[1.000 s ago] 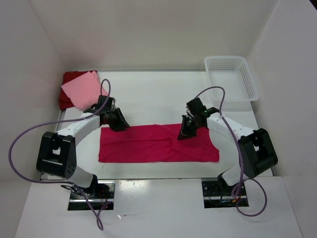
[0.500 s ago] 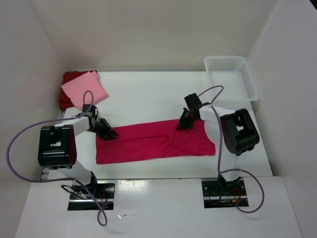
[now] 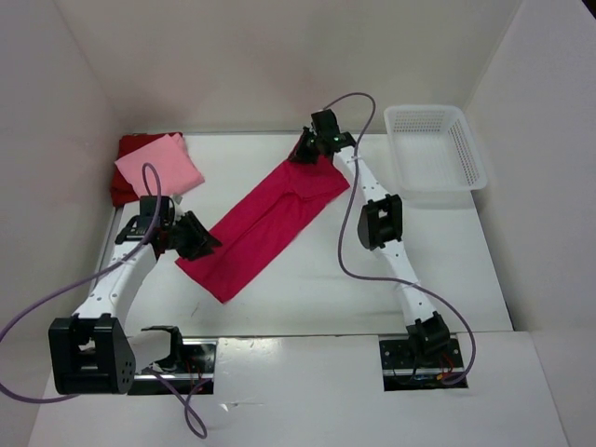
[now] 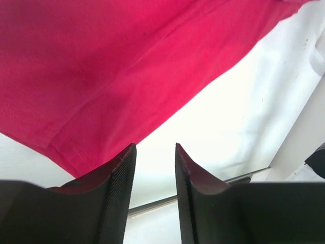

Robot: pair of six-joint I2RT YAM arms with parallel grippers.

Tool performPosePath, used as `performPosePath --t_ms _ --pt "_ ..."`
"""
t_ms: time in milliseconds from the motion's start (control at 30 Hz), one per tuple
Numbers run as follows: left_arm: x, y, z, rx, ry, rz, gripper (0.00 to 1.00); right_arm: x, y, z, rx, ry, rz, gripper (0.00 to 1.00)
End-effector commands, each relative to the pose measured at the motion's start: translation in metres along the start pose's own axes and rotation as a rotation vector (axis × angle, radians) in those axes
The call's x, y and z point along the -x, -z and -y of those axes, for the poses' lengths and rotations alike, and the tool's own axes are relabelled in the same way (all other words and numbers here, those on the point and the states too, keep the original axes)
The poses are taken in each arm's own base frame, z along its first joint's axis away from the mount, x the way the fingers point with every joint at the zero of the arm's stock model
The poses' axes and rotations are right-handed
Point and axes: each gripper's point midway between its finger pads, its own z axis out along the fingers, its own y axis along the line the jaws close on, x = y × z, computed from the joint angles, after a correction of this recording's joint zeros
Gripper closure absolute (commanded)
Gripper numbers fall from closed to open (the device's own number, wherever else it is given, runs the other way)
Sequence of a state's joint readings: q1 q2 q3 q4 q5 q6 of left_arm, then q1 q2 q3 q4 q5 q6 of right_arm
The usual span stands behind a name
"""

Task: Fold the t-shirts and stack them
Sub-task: Rotate the tshirt 90 degrees

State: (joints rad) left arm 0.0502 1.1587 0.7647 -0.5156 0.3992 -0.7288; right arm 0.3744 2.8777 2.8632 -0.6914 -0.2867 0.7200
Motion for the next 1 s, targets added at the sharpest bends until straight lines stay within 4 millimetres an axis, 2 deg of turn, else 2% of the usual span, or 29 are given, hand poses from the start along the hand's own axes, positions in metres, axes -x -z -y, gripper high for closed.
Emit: performPosePath --t_ms 0,33,67,100,133,167,200,233,267,300,367,400,433,467,500,567,600,667,733,800,833,933,967 --pt "-0.020 0.004 -0.004 0.004 -0.027 -0.054 0.55 0.006 0.069 -0.081 0.148 0.067 -0.033 0.88" --pt "-0.023 0.004 0.000 -0.008 -0.035 -0.068 0.55 0.016 0.098 -0.105 0.164 0.129 0.011 0.85" --pt "-0.022 0.006 0.004 -0.021 -0.040 -0.066 0.55 0.022 0.112 -0.115 0.151 0.164 0.050 0.75" --pt "-0.021 0.007 0.008 -0.028 -0.050 -0.065 0.55 0.026 0.129 -0.124 0.162 0.191 0.065 0.70" --pt "-0.017 0.006 0.010 -0.034 -0.063 -0.058 0.58 0.023 0.132 -0.118 0.138 0.215 0.055 0.67" --pt "-0.014 0.008 0.014 -0.040 -0.069 -0.049 0.61 0.036 0.173 -0.142 0.168 0.233 0.117 0.65" --pt "-0.007 0.008 0.017 -0.037 -0.084 -0.034 0.65 0.010 0.159 -0.111 0.100 0.215 0.037 0.65" --pt "-0.003 0.009 0.020 -0.048 -0.101 -0.019 0.73 0.016 0.167 -0.120 0.148 0.237 0.095 0.69" --pt "-0.002 0.005 0.019 -0.039 -0.095 -0.031 0.79 0.027 0.214 -0.135 0.194 0.240 0.168 0.75" --pt "0.001 0.004 0.020 -0.038 -0.103 -0.032 0.84 0.009 0.196 -0.082 0.094 0.198 0.143 0.86" --pt "0.004 0.003 0.026 -0.051 -0.118 -0.023 0.93 0.000 0.208 -0.047 0.012 0.165 0.144 0.95" --pt "0.004 0.001 0.024 -0.045 -0.114 -0.031 0.94 -0.023 0.194 -0.004 -0.089 0.128 0.086 1.00" --pt "0.007 0.000 0.027 -0.054 -0.121 -0.019 0.94 -0.030 0.191 0.015 -0.129 0.126 0.070 1.00" --pt "0.004 -0.002 0.026 -0.051 -0.123 -0.032 0.96 -0.043 0.185 0.042 -0.186 0.116 0.042 1.00" --pt "0.005 -0.003 0.028 -0.056 -0.127 -0.026 0.96 -0.046 0.179 0.058 -0.238 0.112 0.052 1.00" --pt "0.005 -0.004 0.026 -0.051 -0.123 -0.032 0.97 -0.044 0.173 0.085 -0.281 0.083 0.051 1.00" --pt "0.008 -0.003 0.029 -0.057 -0.128 -0.025 0.99 -0.049 0.163 0.093 -0.292 0.068 0.037 1.00" --pt "0.010 -0.001 0.030 -0.051 -0.140 -0.017 0.99 -0.042 0.153 0.119 -0.348 0.043 0.042 1.00" --pt "0.013 0.003 0.035 -0.054 -0.151 -0.013 0.99 -0.036 0.147 0.129 -0.377 0.036 0.055 1.00" --pt "0.012 0.006 0.035 -0.055 -0.151 -0.012 0.99 -0.039 0.136 0.138 -0.390 0.031 0.036 1.00" --pt "0.013 0.005 0.034 -0.047 -0.151 -0.006 0.99 -0.046 0.128 0.151 -0.421 0.035 0.018 1.00" --pt "0.013 0.005 0.034 -0.047 -0.151 -0.006 0.99 -0.041 0.115 0.156 -0.438 0.044 0.008 1.00" --pt "0.012 0.006 0.035 -0.055 -0.151 -0.012 0.97 -0.037 0.103 0.157 -0.431 0.043 0.002 1.00"
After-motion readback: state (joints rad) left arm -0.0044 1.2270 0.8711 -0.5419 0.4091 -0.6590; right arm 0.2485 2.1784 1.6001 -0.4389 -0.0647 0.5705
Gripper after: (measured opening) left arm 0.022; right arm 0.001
